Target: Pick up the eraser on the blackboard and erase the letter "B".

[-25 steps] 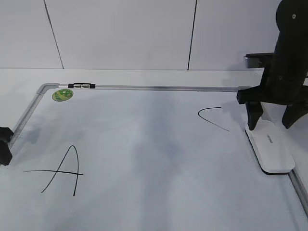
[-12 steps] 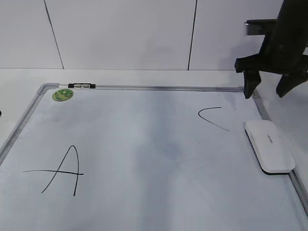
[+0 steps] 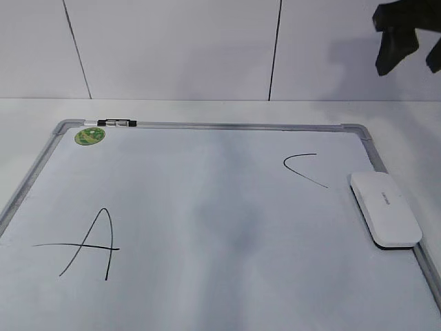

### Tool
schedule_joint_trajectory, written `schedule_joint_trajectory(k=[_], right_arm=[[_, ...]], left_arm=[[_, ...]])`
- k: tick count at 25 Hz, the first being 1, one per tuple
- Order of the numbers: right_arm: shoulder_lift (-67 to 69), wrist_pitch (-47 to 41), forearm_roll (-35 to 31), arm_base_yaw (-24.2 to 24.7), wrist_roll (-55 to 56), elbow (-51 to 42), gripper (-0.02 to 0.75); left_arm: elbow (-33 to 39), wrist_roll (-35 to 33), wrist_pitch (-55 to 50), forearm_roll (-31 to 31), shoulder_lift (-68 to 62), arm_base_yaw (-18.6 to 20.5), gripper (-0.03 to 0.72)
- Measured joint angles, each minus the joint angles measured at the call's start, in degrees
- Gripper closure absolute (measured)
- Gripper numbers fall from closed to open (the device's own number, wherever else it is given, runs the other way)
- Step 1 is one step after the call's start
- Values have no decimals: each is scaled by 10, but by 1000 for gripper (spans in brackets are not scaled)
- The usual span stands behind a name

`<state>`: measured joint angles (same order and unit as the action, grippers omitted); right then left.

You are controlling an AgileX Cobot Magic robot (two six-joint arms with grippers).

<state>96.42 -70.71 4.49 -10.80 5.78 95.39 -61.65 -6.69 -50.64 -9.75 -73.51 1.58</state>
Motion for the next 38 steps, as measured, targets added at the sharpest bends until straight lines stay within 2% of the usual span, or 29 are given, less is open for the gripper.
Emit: schedule_joint_trajectory(k=[5,9,13,18,25,34,38], right_arm=[[-68,-3,-12,0,-23,0,162],[-126,-7,-24,0,-26,-17,162],[-202,19,-38,0,-36,-87,162],[-328,101,-39,0,-48,-216,162],[-490,153,-39,0,-53,-360,162],[-685,153,-39,0,-71,-501,162],[-758,135,-39,0,-73,-559,162]], left_arm=[[0,0,-5,0,67,0,253],[0,0,-19,0,110,0,197],[0,0,-30,0,138,0,159],[7,0,-31,0,180,0,151],[87,1,-25,0,290,0,151],[218,1,-21,5,458,0,151],[249,2,-45,11,514,0,151]])
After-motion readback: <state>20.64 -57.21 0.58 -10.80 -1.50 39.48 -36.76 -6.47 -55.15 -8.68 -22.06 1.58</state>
